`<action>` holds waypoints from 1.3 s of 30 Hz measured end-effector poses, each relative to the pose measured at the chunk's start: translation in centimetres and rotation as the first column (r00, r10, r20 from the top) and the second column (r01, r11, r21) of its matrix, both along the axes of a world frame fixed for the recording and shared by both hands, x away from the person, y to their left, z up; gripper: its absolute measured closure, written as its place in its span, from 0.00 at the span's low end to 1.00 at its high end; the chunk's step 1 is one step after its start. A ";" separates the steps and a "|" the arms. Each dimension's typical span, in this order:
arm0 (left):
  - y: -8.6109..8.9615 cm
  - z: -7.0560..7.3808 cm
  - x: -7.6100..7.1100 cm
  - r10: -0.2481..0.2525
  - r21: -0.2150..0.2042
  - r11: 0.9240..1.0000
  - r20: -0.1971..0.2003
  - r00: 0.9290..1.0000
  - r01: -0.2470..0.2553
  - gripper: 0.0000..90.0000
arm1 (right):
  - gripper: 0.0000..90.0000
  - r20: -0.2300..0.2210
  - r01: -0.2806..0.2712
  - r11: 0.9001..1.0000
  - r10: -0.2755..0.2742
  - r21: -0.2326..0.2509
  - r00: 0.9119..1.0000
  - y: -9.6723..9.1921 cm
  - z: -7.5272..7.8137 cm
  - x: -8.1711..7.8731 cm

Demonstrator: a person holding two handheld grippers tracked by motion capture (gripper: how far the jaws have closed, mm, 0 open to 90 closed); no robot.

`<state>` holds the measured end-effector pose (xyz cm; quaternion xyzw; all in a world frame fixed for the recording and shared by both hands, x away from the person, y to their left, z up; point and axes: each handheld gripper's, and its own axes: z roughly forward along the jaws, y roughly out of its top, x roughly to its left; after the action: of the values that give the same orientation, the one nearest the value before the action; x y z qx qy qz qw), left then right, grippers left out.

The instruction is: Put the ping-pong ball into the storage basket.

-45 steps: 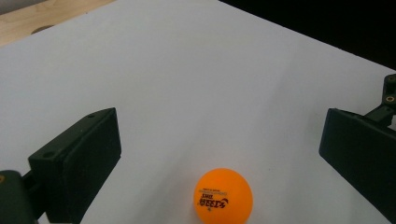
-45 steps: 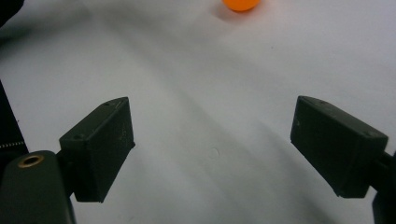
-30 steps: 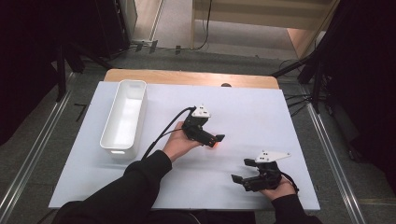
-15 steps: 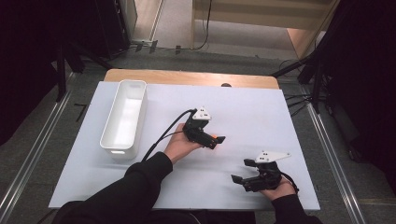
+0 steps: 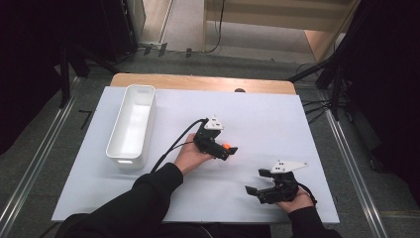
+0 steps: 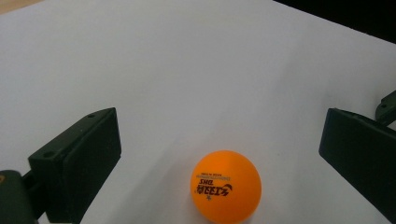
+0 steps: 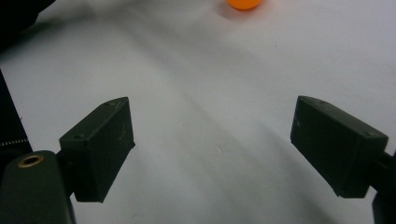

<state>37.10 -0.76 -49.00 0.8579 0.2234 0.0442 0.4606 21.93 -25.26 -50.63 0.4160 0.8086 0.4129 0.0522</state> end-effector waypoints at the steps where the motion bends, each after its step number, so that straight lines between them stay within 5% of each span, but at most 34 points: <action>1: 0.0 0.0 0.0 -0.001 0.003 1.000 -0.001 1.000 0.001 0.00 | 0.13 0.000 0.000 1.000 0.000 0.000 1.000 0.0 0.0 0.0; 23: 0.0 -1.8 -0.3 0.008 0.035 0.999 -0.023 1.000 -0.007 0.00 | 0.13 -0.005 -0.006 1.000 0.006 0.002 1.000 0.1 0.0 0.0; 35: -0.4 -2.4 -0.6 -0.002 0.100 0.995 -0.004 1.000 0.003 0.01 | 0.13 -0.006 -0.005 1.000 0.005 0.000 1.000 0.1 0.0 0.0; 39: -0.8 -2.6 -0.8 -0.021 0.181 0.983 0.016 1.000 0.017 0.02 | 0.13 -0.006 -0.008 1.000 0.008 0.001 1.000 0.1 0.0 0.0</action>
<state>36.29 -1.60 -51.60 0.8978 0.2060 0.0677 0.3832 21.91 -25.18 -50.63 0.4141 0.8101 0.4123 0.0480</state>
